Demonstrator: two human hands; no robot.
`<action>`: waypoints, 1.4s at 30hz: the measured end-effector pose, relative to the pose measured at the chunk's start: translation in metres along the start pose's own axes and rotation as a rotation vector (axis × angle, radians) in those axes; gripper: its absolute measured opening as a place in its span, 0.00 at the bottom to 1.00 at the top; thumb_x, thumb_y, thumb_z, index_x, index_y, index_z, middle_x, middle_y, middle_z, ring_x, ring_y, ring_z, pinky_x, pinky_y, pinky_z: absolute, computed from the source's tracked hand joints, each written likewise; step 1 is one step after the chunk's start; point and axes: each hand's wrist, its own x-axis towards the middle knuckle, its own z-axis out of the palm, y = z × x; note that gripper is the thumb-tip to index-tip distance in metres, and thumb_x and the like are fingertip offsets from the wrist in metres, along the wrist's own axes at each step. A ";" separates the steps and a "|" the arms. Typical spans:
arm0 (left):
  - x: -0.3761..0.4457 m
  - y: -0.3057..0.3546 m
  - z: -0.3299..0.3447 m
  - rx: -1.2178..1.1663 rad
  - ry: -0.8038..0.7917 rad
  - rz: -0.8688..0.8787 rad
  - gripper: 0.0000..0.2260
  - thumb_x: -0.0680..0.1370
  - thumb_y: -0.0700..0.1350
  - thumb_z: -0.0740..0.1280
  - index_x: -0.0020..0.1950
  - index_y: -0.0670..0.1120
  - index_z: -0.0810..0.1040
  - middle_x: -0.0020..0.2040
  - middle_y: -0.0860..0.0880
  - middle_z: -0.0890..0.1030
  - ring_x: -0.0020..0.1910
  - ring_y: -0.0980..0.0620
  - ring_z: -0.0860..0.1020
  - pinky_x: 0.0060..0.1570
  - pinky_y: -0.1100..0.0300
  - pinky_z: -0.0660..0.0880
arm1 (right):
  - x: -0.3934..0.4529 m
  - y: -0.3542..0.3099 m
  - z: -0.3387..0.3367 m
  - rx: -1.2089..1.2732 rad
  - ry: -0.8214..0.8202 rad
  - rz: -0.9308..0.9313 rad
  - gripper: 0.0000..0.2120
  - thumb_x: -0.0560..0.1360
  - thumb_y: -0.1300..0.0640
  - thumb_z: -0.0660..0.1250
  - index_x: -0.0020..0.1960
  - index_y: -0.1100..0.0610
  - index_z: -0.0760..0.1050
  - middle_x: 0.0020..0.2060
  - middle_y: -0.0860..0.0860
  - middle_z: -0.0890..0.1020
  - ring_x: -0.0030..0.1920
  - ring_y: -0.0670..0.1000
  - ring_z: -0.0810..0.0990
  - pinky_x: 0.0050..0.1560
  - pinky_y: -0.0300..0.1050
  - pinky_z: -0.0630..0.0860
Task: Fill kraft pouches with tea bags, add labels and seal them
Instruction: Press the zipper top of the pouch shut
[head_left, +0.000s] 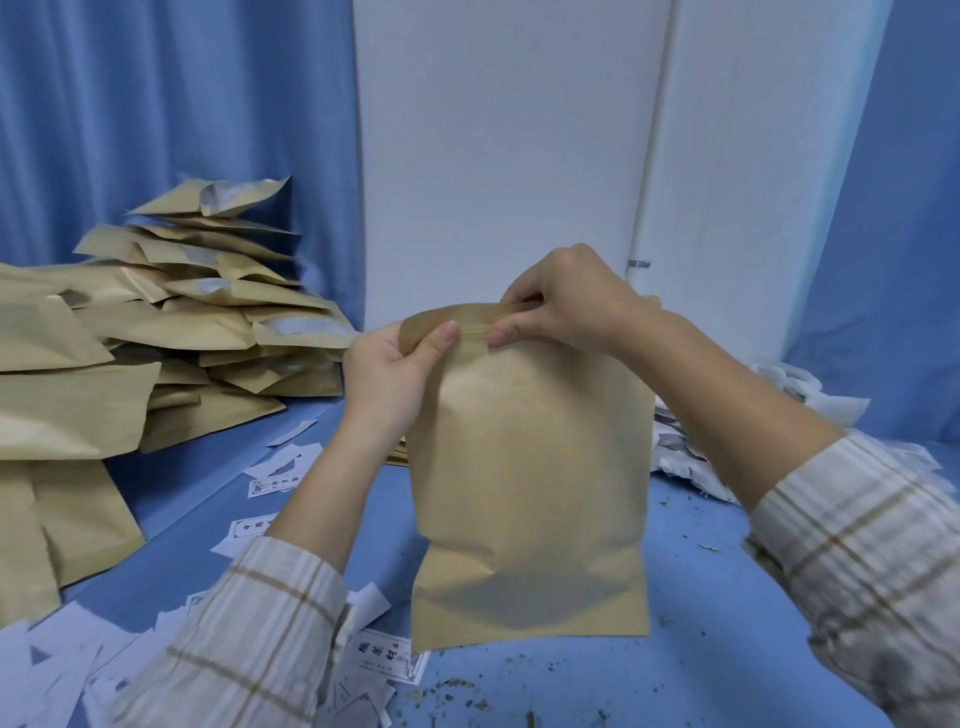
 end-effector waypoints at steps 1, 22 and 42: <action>0.000 -0.001 0.000 -0.013 0.004 -0.003 0.05 0.73 0.46 0.71 0.37 0.51 0.81 0.37 0.52 0.83 0.39 0.53 0.79 0.45 0.56 0.77 | -0.001 0.001 0.000 0.006 0.001 0.001 0.11 0.63 0.45 0.76 0.37 0.52 0.82 0.22 0.41 0.74 0.28 0.36 0.71 0.29 0.28 0.66; 0.017 -0.014 -0.031 -0.127 -0.003 0.031 0.00 0.69 0.48 0.72 0.39 0.53 0.82 0.35 0.59 0.83 0.36 0.62 0.80 0.37 0.69 0.76 | -0.029 0.054 -0.022 0.018 0.108 0.103 0.20 0.63 0.42 0.74 0.36 0.61 0.79 0.26 0.53 0.71 0.29 0.44 0.64 0.28 0.33 0.60; 0.019 -0.003 -0.002 -0.108 -0.004 0.060 0.18 0.59 0.56 0.77 0.30 0.43 0.77 0.28 0.55 0.75 0.29 0.56 0.73 0.31 0.63 0.71 | -0.011 0.013 0.003 0.040 0.113 0.090 0.15 0.62 0.41 0.74 0.43 0.48 0.82 0.38 0.45 0.83 0.44 0.45 0.79 0.43 0.42 0.75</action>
